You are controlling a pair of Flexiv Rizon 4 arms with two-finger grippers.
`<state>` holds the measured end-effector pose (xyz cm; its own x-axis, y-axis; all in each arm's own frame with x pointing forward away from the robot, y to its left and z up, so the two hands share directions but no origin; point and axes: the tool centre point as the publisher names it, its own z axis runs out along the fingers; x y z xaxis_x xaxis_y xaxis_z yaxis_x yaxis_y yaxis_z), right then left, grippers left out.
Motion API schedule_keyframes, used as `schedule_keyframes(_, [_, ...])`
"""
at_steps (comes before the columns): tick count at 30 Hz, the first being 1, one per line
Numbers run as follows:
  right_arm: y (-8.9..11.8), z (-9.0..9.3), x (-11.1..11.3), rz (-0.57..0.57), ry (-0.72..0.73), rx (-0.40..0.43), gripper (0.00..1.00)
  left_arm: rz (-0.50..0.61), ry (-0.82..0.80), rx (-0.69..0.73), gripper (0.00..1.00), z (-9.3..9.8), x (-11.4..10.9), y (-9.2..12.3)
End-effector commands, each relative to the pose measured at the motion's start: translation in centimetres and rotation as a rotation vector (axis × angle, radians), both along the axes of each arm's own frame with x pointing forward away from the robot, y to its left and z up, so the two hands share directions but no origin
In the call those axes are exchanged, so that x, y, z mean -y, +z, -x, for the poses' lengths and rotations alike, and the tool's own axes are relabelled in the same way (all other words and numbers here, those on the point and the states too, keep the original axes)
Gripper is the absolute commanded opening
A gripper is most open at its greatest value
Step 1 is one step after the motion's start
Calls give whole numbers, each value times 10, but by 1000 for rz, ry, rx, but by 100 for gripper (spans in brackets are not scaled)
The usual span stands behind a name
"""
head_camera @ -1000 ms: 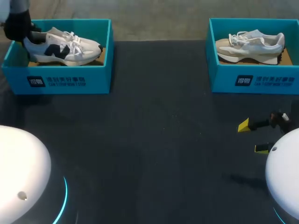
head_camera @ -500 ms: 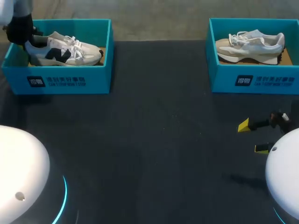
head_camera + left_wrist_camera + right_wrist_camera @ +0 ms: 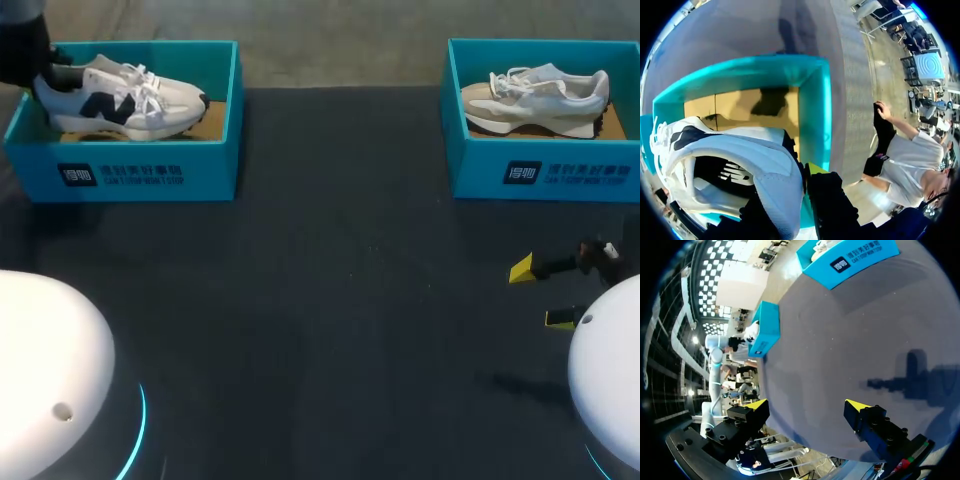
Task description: Take the shoe out of the shoebox, open the shoe tongue, remove and reinsert the insole, then place the shoe into the shoebox
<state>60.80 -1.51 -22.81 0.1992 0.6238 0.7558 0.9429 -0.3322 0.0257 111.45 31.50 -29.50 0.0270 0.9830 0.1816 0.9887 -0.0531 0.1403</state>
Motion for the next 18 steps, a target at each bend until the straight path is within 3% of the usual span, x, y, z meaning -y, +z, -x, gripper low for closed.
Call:
schedule_keyframes(1, [4,10,1,5,-10,6,100,-4,-10,22,0,19,3,1])
schedule_keyframes(18, [4,10,1,5,-10,6,100,-16,-29,-13,0,35,14,-9])
